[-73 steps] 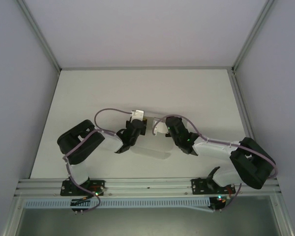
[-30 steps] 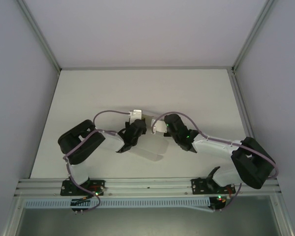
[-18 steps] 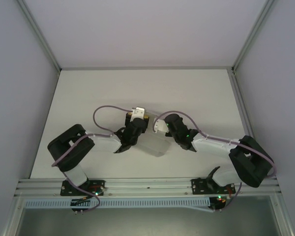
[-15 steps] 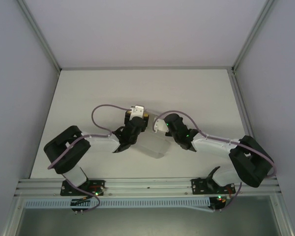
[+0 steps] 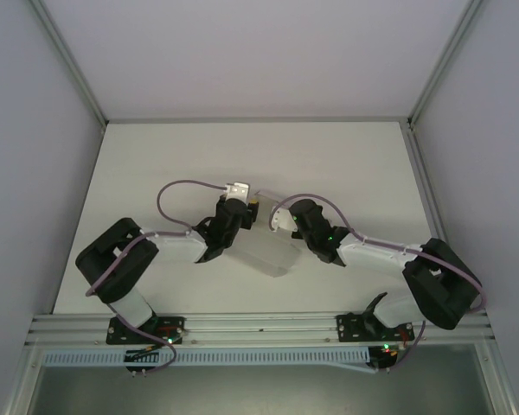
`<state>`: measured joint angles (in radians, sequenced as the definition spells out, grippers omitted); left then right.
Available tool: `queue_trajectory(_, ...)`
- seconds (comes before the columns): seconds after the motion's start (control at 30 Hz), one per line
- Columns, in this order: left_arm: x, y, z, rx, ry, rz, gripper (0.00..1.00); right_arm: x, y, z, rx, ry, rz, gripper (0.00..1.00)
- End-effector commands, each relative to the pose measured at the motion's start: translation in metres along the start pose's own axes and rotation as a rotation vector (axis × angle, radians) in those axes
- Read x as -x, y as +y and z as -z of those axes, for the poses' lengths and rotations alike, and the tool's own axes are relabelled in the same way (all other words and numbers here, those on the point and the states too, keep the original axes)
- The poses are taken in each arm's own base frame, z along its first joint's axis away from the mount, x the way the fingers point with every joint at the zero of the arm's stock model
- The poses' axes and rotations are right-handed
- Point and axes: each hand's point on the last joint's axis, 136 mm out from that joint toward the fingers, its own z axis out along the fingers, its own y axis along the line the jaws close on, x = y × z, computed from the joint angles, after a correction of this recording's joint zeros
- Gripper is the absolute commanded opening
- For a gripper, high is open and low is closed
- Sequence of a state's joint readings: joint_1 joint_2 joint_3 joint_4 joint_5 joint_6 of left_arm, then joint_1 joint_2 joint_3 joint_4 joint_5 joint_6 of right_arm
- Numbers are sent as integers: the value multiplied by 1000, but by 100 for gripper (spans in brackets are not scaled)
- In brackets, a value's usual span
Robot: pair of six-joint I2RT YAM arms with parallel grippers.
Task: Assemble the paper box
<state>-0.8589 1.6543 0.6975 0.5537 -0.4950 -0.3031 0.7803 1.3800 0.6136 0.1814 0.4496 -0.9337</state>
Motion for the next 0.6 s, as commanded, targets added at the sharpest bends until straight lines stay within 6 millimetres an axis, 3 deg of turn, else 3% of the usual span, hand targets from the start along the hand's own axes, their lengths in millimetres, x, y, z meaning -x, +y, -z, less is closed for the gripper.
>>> queue_trajectory(0.0,0,-13,-5,-69,-3,-3,61,1,-3,2,-8,-5,-3,0)
queue_trajectory(0.2,-2,-25,-10,-123,5,-18,58,2,-3,-2,-5,3,4,0)
queue_trajectory(0.33,-7,-17,-18,-70,25,-33,40,4,-5,-2,-15,-8,3,0)
queue_trajectory(0.57,-6,-17,-26,-68,9,-43,19,15,-3,12,9,-109,-18,0)
